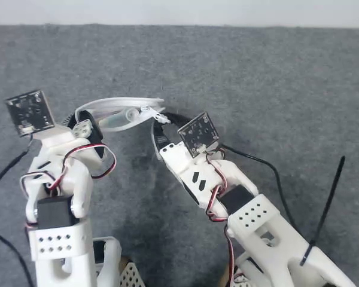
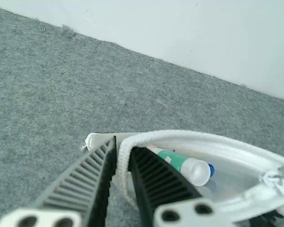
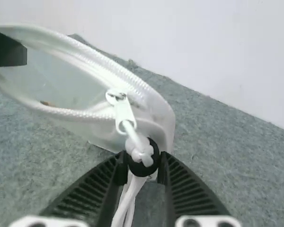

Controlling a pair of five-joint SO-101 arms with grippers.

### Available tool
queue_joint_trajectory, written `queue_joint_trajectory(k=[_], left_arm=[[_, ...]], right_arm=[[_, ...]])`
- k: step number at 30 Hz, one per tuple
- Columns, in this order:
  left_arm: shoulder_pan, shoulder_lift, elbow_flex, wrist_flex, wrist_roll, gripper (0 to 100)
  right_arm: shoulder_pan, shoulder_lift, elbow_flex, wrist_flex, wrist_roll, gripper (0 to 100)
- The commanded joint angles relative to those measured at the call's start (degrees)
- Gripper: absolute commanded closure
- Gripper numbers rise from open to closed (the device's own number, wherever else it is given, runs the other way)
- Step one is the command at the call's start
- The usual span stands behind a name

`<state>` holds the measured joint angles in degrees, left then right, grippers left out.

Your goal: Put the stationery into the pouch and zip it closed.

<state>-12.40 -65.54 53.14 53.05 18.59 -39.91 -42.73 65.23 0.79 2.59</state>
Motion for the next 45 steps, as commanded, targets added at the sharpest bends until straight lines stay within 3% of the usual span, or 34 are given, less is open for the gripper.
queue_joint_trajectory(k=[1,20,26,38,45], left_arm=[[-0.18,-0.44,-0.22,-1.85,0.88,99],[-0.18,-0.44,-0.13,-1.85,0.88,99],[-0.18,-0.44,-0.13,-1.85,0.88,99],[-0.18,-0.44,-0.13,-1.85,0.88,99],[-0.18,-0.44,-0.13,-1.85,0.79,99]], right_arm=[[-0.31,-0.13,-0.70,-2.07,0.70,90.5],[-0.48,-0.04,-0.70,-2.42,0.26,89.8],[-1.10,-0.04,-0.70,-2.24,0.44,82.7],[-0.84,-0.84,-1.05,1.19,0.79,90.2],[-1.10,-0.84,-2.37,6.37,0.79,81.8]])
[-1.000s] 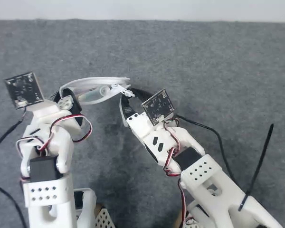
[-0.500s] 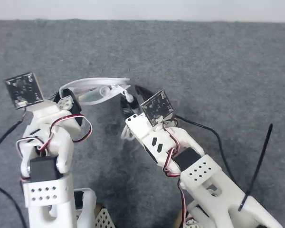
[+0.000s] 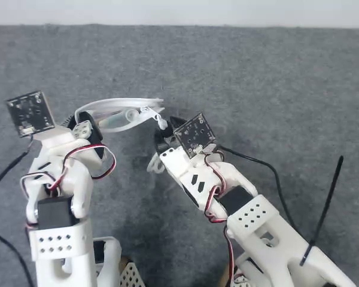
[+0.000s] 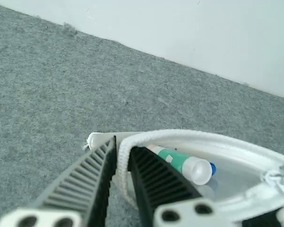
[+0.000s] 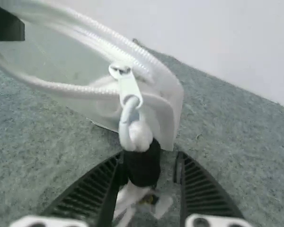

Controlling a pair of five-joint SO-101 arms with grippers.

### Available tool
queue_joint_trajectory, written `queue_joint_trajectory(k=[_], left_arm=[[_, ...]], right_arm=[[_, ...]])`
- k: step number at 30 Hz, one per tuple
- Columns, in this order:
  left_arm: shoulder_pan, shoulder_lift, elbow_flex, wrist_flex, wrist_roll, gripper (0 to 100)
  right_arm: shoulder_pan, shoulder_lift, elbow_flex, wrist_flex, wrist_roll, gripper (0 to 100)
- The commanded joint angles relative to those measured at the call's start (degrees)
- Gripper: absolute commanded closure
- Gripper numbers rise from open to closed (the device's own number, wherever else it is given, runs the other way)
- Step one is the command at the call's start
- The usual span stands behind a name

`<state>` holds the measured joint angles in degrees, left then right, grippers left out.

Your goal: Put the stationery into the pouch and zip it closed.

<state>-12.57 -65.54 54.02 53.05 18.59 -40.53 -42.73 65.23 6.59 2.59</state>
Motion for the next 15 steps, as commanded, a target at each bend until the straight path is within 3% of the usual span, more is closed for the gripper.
queue_joint_trajectory(k=[1,15], left_arm=[[0.00,-0.44,-1.01,-1.76,0.79,99],[0.00,-0.44,-1.01,-1.76,0.79,99]], right_arm=[[-0.48,-0.84,-2.37,0.48,0.79,82.3],[-0.48,-0.84,-1.23,-4.09,0.70,85.3]])
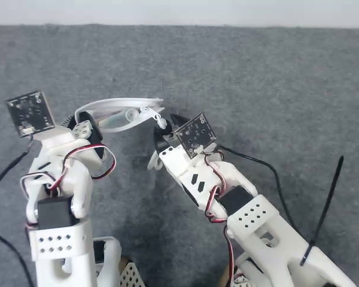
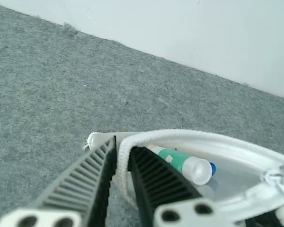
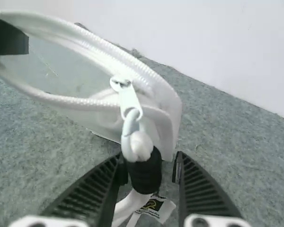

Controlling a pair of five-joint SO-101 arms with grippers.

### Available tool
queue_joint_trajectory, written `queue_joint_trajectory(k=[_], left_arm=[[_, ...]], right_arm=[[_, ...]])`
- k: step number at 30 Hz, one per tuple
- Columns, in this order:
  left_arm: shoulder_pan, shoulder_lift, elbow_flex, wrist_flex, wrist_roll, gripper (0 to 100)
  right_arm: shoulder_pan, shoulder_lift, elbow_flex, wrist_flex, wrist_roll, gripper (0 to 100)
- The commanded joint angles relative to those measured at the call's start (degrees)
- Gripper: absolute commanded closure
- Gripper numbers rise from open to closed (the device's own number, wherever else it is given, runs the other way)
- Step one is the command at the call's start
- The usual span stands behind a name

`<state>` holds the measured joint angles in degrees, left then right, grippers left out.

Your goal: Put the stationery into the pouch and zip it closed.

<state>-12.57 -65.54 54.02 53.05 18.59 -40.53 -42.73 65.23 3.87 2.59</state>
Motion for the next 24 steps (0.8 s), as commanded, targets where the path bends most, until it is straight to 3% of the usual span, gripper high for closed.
queue_joint_trajectory(k=[1,9,14,24], left_arm=[[0.00,-0.44,-1.01,-1.76,0.79,99],[0.00,-0.44,-1.01,-1.76,0.79,99],[0.00,-0.44,-1.01,-1.76,0.79,99],[0.00,-0.35,-1.01,-1.76,0.79,99]], right_arm=[[-0.48,-0.84,-1.23,-1.36,0.70,85.3],[-0.40,-0.84,-0.88,-1.19,2.11,85.8],[-0.48,-2.24,-0.97,0.84,10.99,99.4],[-2.86,-16.13,-0.70,18.86,11.69,99.4]])
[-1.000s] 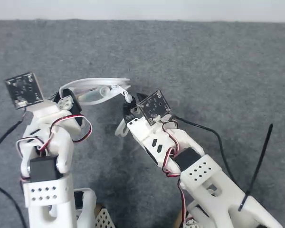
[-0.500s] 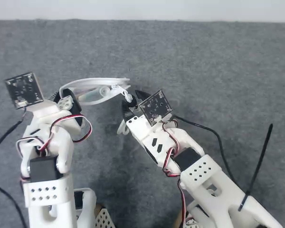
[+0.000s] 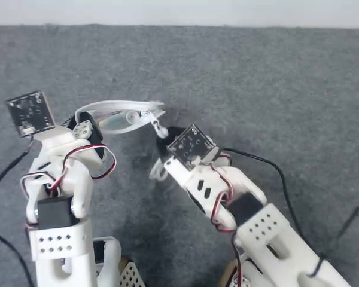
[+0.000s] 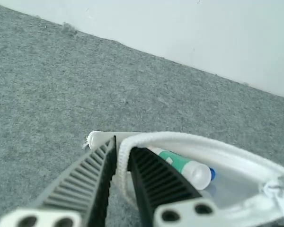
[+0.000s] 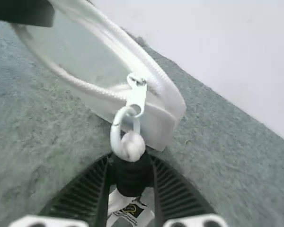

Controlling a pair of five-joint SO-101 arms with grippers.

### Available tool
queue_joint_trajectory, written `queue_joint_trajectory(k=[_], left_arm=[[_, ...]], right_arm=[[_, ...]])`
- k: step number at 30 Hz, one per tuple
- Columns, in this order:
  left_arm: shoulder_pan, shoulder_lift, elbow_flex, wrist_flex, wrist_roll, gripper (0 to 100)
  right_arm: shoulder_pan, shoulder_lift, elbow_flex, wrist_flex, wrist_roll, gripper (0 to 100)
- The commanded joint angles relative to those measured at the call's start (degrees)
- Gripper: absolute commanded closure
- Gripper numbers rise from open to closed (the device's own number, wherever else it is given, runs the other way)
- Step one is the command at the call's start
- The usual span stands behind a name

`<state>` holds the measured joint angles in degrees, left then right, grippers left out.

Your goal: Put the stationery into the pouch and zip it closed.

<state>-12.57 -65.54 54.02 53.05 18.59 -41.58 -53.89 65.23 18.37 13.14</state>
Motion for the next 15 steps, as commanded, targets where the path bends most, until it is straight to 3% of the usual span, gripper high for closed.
queue_joint_trajectory(k=[1,11,15], left_arm=[[0.00,-0.35,-1.01,-1.76,0.79,99],[0.26,-0.44,-1.45,-0.26,-2.37,98],[0.44,-0.44,-1.54,-0.26,-2.37,91]], right_arm=[[-2.68,-5.85,-0.70,5.76,1.14,99.4],[-10.07,-7.43,-0.70,15.60,6.77,99.4],[-11.56,-7.43,-0.70,18.77,6.77,99.4]])
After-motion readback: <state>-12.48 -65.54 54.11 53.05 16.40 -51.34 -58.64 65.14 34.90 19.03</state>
